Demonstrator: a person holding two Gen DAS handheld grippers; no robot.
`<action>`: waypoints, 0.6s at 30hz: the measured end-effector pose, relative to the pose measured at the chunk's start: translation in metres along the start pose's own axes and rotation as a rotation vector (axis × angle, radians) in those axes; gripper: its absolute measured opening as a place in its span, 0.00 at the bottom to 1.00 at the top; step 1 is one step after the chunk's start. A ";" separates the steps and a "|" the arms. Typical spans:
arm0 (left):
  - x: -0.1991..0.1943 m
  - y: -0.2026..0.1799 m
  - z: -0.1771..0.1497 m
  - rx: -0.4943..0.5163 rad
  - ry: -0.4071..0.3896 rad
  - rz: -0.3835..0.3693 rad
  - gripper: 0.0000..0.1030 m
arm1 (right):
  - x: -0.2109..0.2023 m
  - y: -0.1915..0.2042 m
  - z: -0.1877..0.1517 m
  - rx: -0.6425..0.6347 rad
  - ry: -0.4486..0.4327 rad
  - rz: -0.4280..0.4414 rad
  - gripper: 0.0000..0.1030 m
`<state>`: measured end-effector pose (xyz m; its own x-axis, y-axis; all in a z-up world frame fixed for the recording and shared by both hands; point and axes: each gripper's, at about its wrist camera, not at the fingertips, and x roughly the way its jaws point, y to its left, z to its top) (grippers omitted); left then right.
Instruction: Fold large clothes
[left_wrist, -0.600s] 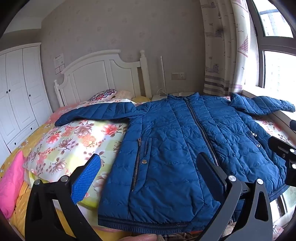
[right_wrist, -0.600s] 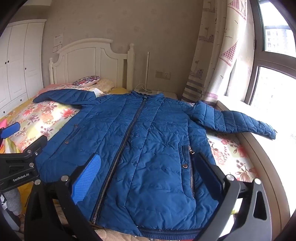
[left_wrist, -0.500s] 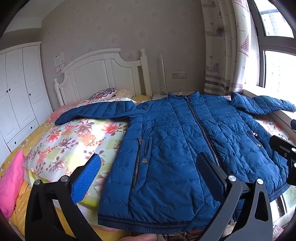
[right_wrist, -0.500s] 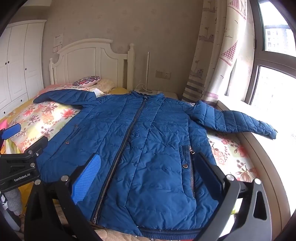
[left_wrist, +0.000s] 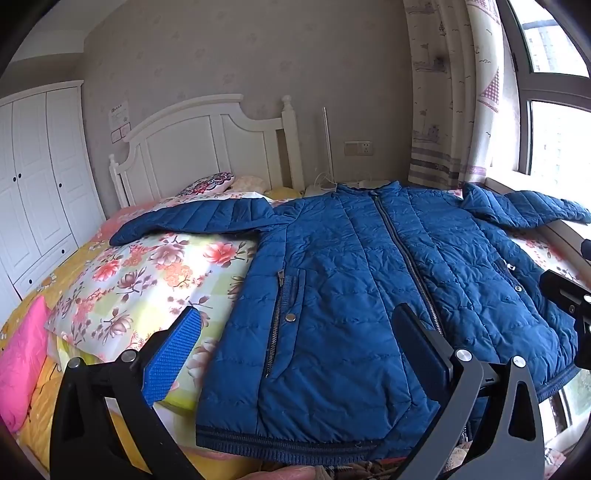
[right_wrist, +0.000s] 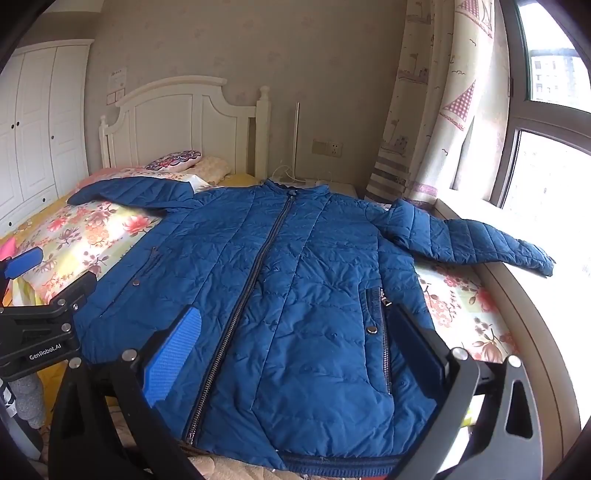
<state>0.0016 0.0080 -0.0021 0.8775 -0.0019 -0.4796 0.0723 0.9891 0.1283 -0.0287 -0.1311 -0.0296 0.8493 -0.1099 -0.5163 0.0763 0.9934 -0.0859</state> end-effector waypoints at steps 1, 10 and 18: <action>-0.001 0.001 0.000 0.001 0.000 0.001 0.96 | 0.000 0.000 0.000 0.000 -0.001 0.000 0.98; 0.001 0.002 0.001 -0.002 0.001 0.001 0.96 | 0.000 0.001 0.000 0.001 -0.003 0.001 0.98; 0.002 -0.001 0.001 -0.005 -0.002 0.003 0.96 | 0.000 0.002 -0.002 0.002 -0.002 0.003 0.98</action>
<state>0.0035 0.0069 -0.0026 0.8785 0.0013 -0.4778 0.0668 0.9898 0.1255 -0.0296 -0.1295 -0.0310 0.8508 -0.1066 -0.5146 0.0747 0.9938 -0.0822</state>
